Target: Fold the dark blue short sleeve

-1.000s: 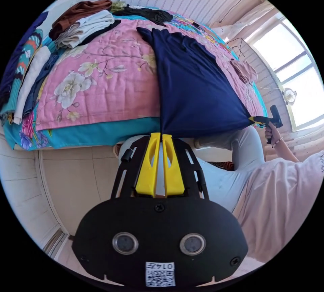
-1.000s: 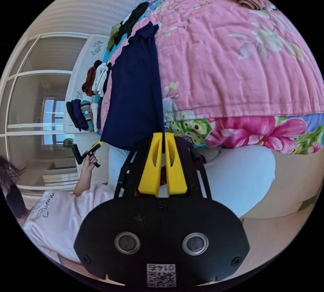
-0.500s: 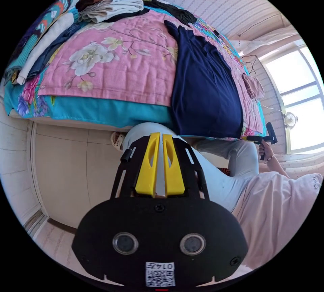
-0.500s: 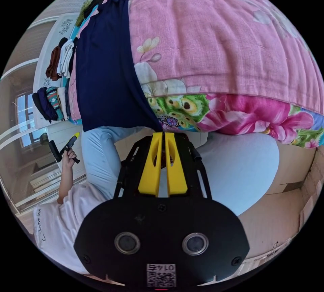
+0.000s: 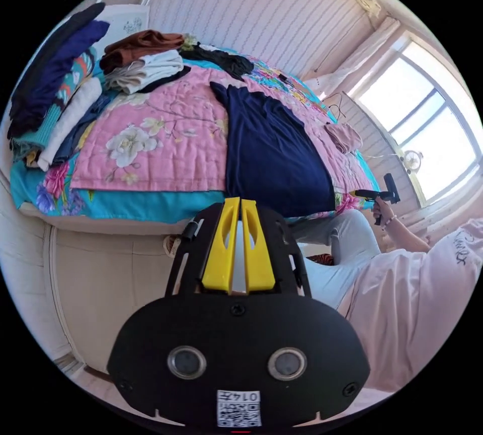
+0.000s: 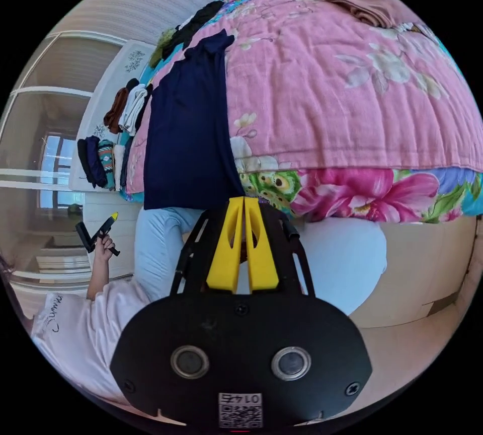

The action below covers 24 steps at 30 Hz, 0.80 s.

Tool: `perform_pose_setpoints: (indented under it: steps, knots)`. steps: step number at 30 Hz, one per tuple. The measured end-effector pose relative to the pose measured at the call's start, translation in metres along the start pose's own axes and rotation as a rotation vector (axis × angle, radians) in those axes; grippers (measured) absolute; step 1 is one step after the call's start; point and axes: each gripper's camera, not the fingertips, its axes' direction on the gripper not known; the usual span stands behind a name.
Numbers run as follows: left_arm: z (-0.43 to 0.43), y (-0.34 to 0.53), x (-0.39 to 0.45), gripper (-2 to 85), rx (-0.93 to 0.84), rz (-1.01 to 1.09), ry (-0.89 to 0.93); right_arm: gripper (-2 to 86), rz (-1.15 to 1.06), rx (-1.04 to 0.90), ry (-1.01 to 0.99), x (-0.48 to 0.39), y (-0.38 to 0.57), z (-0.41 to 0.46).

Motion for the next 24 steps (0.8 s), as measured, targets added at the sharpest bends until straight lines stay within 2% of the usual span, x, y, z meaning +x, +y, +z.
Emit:
perform_pose_setpoints:
  steps: [6, 11, 16, 24]
  knots:
    - [0.065, -0.087, 0.061, -0.1, 0.118, 0.314, -0.019, 0.5, -0.141, 0.19, -0.037, -0.027, -0.052, 0.004]
    - [0.195, -0.224, 0.095, 4.2, 0.072, 0.467, 0.087, 3.8, -0.171, 0.23, -0.054, -0.025, -0.144, 0.027]
    - [0.313, -0.335, 0.126, 4.2, -0.022, 0.494, 0.114, 7.7, -0.101, 0.225, -0.049, 0.006, -0.25, 0.066]
    - [0.436, -0.442, 0.188, 5.6, -0.187, 0.507, 0.069, 7.9, 0.081, 0.181, -0.129, 0.051, -0.314, 0.104]
